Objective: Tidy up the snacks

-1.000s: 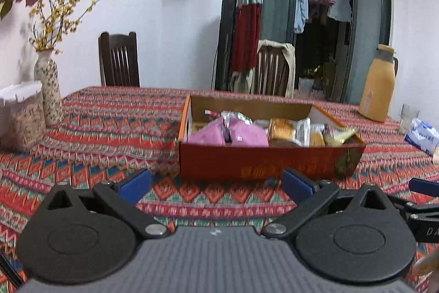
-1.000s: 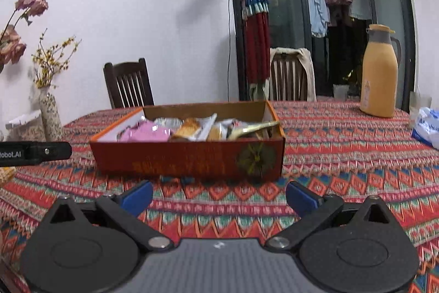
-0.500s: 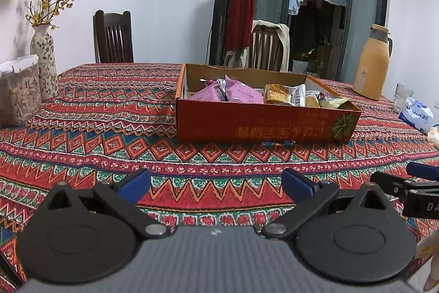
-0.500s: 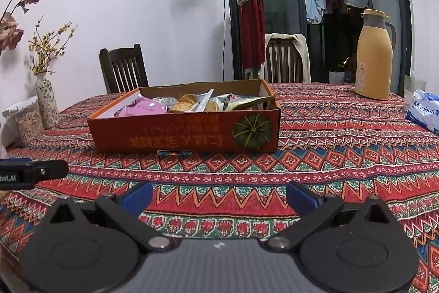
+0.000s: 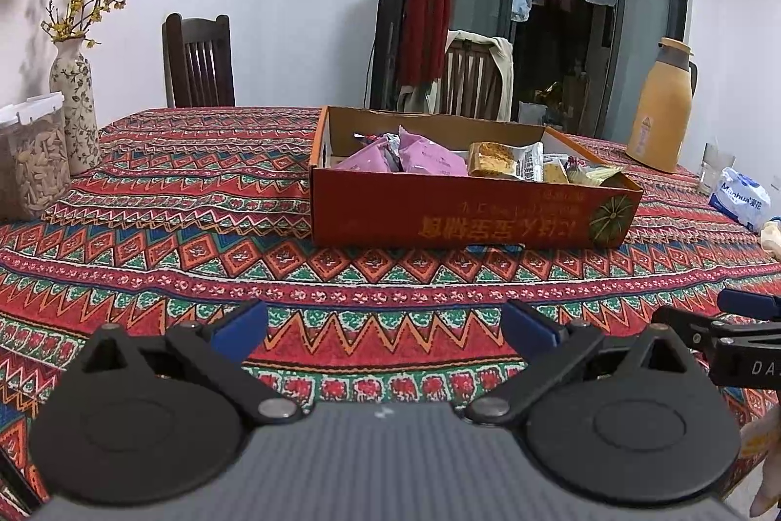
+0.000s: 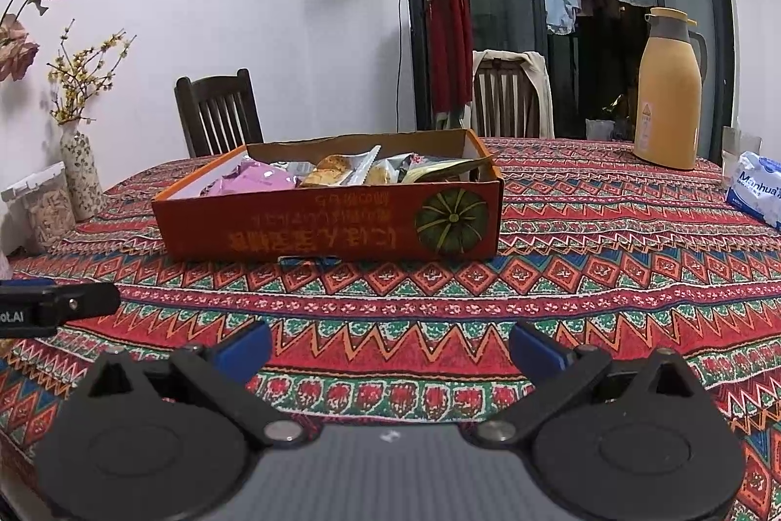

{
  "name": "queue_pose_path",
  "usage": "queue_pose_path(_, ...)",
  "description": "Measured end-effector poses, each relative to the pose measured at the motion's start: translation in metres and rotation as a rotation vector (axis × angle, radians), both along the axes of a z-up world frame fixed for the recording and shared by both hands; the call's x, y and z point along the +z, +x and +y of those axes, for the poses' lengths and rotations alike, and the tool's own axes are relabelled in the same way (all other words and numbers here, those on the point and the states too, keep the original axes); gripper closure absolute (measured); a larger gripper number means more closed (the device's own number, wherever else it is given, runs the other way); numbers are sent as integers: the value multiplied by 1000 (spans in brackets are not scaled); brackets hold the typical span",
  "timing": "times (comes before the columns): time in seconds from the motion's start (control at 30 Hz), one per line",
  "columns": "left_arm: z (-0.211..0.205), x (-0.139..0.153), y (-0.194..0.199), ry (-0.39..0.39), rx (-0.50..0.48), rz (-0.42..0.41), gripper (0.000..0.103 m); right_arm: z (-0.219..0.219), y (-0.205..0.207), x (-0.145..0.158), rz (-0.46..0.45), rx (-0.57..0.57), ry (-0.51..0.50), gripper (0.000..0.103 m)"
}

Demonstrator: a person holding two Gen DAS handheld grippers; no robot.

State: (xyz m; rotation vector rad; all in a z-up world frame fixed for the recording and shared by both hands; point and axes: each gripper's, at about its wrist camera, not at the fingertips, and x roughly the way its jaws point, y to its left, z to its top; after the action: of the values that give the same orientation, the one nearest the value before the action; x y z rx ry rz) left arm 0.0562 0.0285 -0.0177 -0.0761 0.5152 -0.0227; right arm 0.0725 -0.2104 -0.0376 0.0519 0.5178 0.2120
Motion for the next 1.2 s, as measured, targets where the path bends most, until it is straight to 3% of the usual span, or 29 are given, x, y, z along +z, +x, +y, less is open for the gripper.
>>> queue_pose_path(1.2, 0, 1, 0, 2, -5, -5, 0, 0, 1, -3, 7, 1, -1, 0)
